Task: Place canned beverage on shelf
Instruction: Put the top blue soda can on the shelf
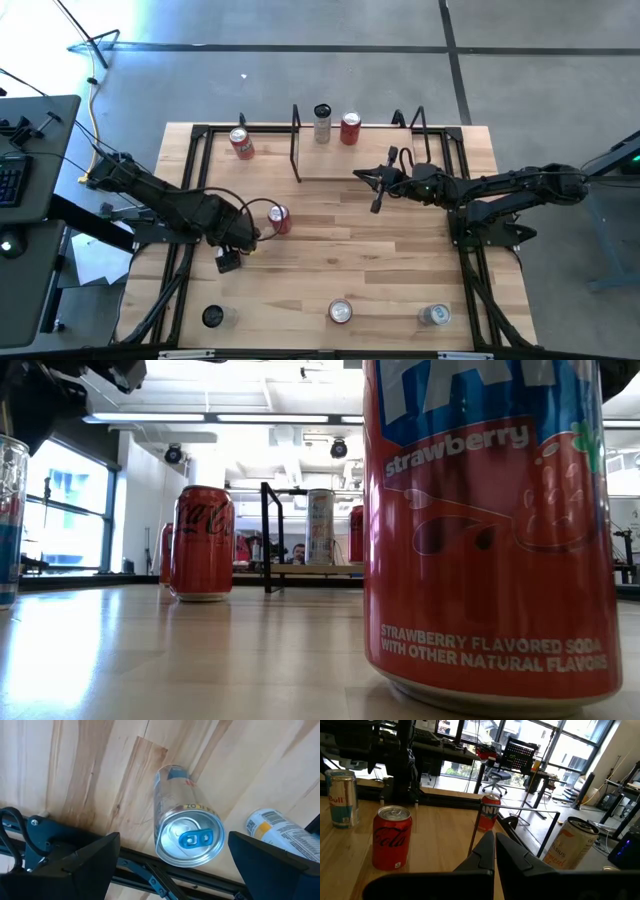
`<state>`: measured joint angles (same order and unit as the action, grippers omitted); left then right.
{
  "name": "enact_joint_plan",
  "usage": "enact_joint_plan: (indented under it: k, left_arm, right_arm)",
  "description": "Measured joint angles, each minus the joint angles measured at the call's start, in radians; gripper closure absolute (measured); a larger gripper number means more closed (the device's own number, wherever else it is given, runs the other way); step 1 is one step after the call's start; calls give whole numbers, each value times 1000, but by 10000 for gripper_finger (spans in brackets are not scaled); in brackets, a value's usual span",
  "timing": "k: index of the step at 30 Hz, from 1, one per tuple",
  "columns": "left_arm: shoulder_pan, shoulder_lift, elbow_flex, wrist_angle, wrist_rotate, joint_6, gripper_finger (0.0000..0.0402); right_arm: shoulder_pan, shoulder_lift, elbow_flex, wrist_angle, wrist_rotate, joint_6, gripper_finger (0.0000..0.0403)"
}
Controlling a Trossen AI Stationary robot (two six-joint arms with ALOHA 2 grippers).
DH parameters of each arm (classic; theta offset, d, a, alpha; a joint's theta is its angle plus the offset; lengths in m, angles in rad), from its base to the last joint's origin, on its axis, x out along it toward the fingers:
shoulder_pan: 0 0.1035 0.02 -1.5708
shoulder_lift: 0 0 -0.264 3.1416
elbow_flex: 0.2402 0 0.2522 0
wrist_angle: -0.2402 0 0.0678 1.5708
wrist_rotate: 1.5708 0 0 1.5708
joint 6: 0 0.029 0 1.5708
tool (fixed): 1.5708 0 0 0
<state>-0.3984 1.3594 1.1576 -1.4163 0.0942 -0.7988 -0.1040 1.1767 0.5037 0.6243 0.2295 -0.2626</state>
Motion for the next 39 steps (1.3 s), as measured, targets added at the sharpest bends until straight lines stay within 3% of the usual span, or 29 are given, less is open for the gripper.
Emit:
enact_joint_plan:
  k: [11,24,39]
  left_arm:
    - [-10,3,0,-2,-61,-4,39]
    - [-50,3,0,-11,-25,-64,39]
    - [-56,5,0,-12,-72,-90,39]
  right_arm:
    - [0,0,0,0,0,0,403]
    - [0,0,0,0,0,0,403]
    - [0,0,0,0,0,0,403]
